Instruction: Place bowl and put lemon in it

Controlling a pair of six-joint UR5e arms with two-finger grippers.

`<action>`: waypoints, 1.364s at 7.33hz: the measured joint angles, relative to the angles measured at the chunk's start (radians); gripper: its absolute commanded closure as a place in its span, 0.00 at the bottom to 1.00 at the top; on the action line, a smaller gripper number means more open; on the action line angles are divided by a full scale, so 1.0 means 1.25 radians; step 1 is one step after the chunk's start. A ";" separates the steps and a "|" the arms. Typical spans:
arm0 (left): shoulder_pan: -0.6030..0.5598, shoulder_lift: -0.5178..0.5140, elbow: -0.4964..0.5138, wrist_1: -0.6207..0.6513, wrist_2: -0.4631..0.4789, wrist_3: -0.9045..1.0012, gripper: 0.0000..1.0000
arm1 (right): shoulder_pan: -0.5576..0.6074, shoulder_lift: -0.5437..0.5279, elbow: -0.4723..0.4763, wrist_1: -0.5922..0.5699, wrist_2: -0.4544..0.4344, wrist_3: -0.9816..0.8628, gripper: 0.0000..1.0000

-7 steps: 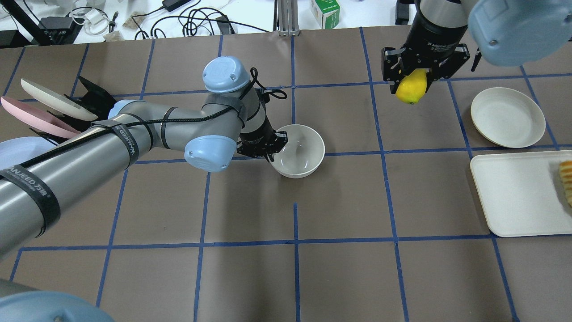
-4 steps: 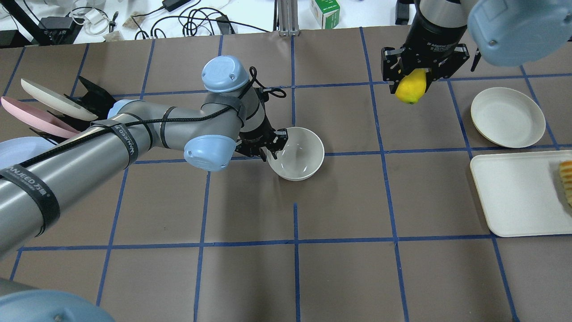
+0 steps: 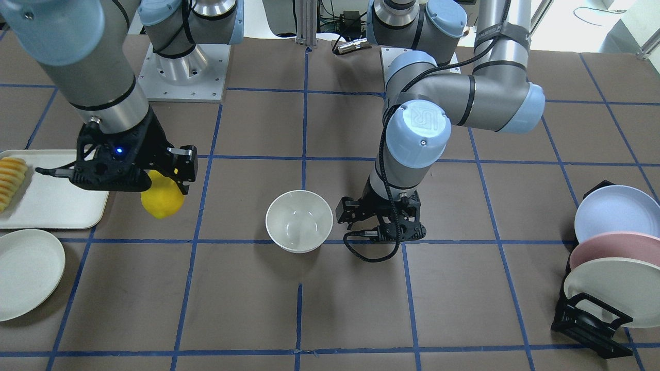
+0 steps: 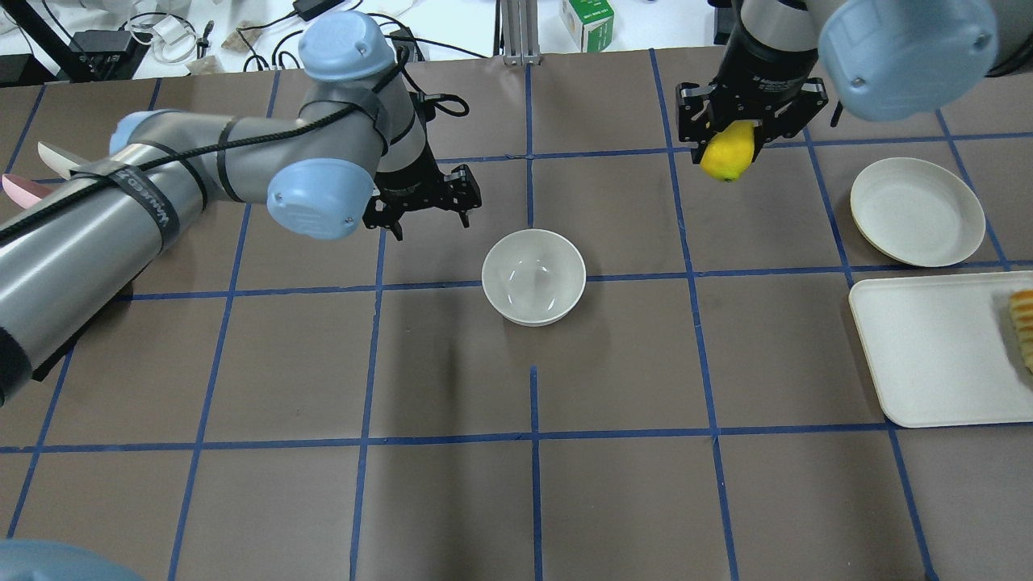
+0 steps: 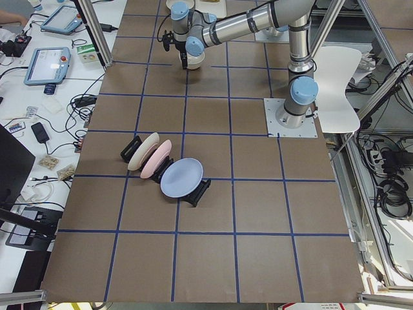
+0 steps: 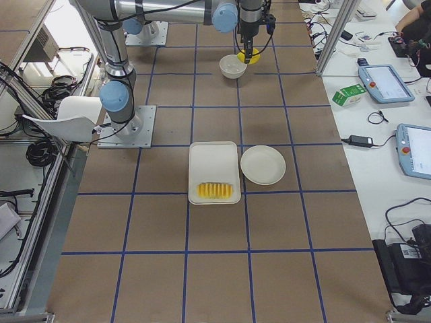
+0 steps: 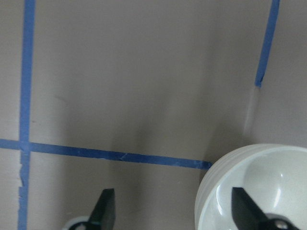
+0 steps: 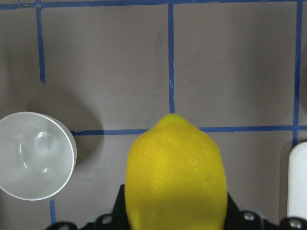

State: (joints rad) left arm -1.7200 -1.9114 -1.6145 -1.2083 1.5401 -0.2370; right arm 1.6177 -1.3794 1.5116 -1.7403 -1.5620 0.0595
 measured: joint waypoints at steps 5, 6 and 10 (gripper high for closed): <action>0.052 0.099 0.038 -0.159 0.056 0.174 0.00 | 0.226 0.202 0.005 -0.210 -0.005 0.222 0.80; 0.056 0.115 0.036 -0.171 0.055 0.176 0.00 | 0.250 0.217 0.011 -0.225 -0.005 0.252 0.80; 0.059 0.143 0.021 -0.195 0.048 0.159 0.00 | 0.282 0.228 0.121 -0.328 -0.004 0.282 0.79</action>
State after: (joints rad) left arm -1.6467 -1.7328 -1.5883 -1.4525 1.5999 -0.0388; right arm 1.9699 -1.0945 1.6631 -2.1503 -1.5668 0.4126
